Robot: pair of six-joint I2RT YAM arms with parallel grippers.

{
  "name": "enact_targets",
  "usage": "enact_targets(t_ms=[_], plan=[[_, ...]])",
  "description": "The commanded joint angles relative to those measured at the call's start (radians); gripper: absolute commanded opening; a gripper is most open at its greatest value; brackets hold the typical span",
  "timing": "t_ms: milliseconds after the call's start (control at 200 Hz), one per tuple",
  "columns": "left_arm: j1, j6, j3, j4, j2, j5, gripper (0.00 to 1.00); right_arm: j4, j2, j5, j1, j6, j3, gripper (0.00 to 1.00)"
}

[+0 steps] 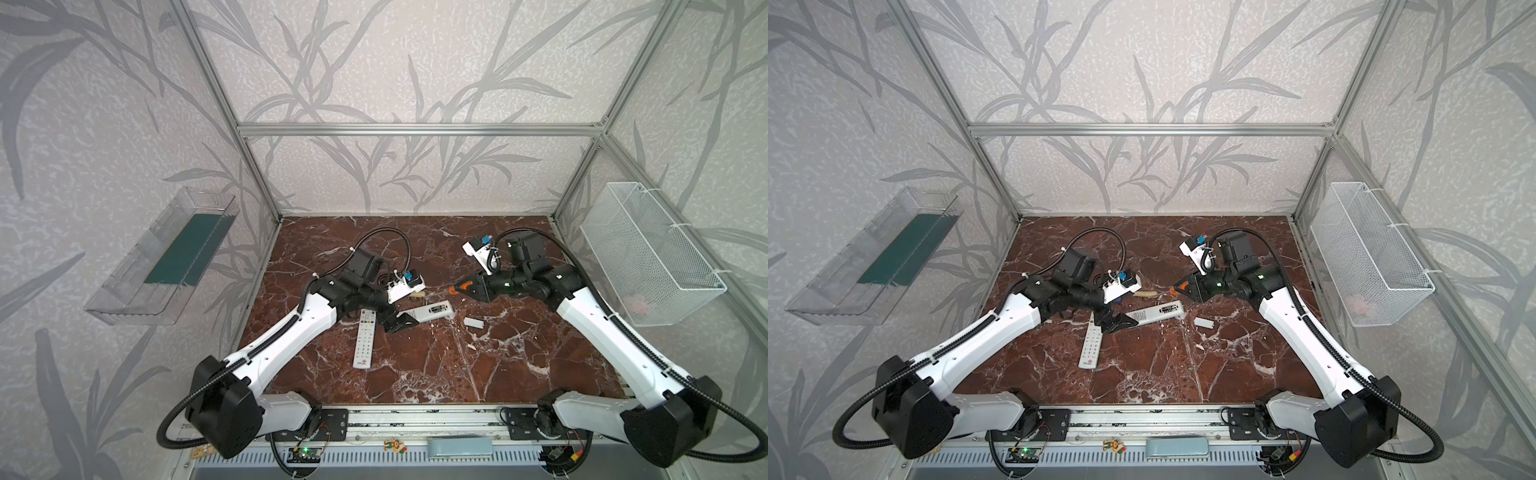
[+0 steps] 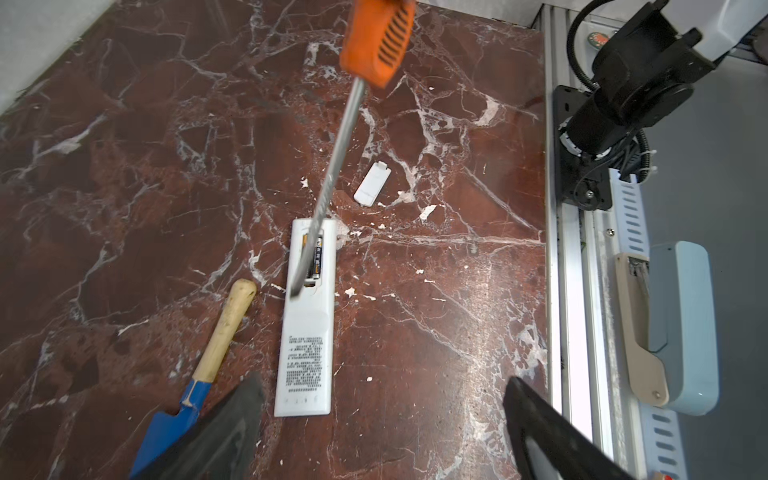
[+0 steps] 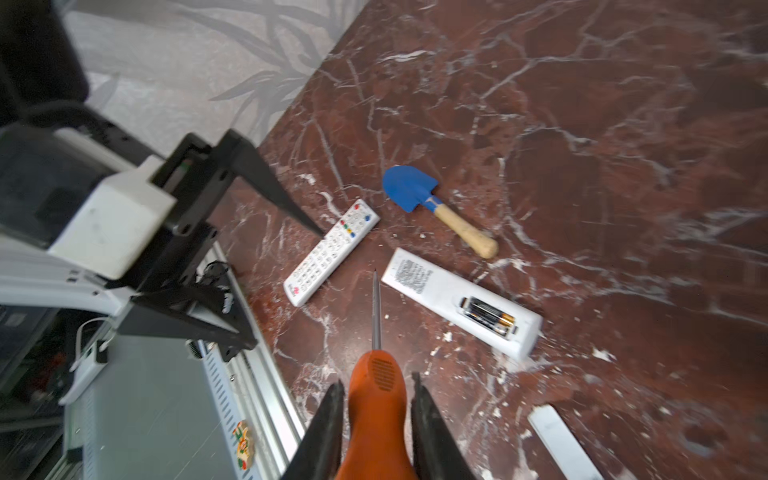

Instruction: Unload the batteries from the remote control

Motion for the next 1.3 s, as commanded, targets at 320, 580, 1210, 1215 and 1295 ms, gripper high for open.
enact_targets(t_ms=[320, 580, 1210, 1215, 1295], plan=[[0.001, 0.244, -0.211, 0.23, 0.04, -0.184, 0.89, -0.174, -0.01, 0.278, -0.001, 0.002, 0.112, 0.02], [0.0, 0.311, -0.153, 0.27, 0.21, -0.191, 0.85, -0.146, 0.003, 0.246, -0.004, -0.018, 0.063, 0.02], [0.0, 0.334, 0.162, -0.034, 0.557, -0.232, 0.78, -0.135, -0.022, 0.202, -0.041, -0.039, 0.024, 0.02], [-0.001, 0.333, 0.164, -0.034, 0.56, -0.233, 0.78, -0.135, -0.023, 0.202, -0.041, -0.039, 0.024, 0.02], [-0.003, 0.314, 0.186, -0.064, 0.58, -0.255, 0.77, -0.133, -0.024, 0.201, -0.041, -0.041, 0.022, 0.02]])
